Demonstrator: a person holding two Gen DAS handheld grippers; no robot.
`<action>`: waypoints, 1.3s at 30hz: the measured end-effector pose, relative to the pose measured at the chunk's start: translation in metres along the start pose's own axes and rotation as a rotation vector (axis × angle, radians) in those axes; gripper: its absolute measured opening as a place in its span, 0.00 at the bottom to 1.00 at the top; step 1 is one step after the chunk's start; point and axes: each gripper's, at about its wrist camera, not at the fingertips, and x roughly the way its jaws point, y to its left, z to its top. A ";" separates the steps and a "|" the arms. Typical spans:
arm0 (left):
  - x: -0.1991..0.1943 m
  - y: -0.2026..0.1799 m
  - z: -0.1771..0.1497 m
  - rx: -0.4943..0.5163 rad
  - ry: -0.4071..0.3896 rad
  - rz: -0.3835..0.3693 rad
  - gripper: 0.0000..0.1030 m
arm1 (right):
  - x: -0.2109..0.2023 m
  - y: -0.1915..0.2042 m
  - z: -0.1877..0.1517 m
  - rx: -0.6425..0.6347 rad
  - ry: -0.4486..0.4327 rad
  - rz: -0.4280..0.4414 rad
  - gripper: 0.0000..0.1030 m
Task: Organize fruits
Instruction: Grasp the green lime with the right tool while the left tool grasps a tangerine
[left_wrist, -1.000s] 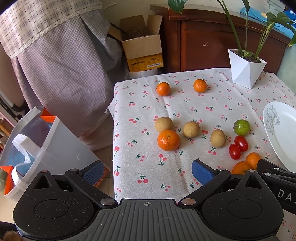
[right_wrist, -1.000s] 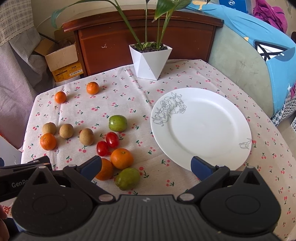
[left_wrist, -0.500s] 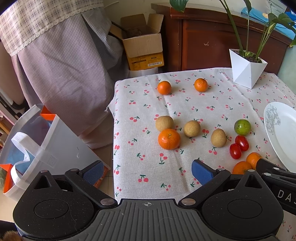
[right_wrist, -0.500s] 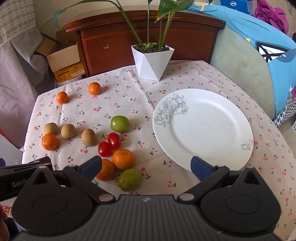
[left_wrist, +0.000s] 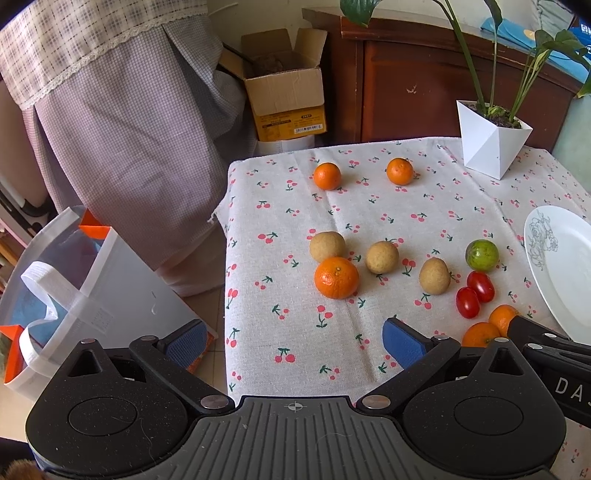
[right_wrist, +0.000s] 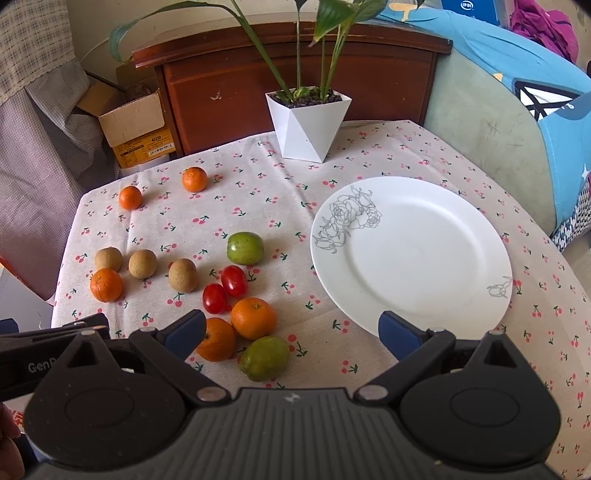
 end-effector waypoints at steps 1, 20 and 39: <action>0.000 0.000 0.000 0.000 -0.002 -0.003 0.98 | 0.000 0.001 0.000 0.000 -0.002 0.005 0.95; -0.010 0.014 0.005 -0.076 -0.028 -0.122 0.99 | -0.023 -0.077 -0.014 0.143 -0.067 0.162 0.85; -0.001 0.010 -0.013 -0.051 -0.033 -0.176 0.94 | 0.007 -0.041 -0.051 -0.008 -0.058 0.341 0.51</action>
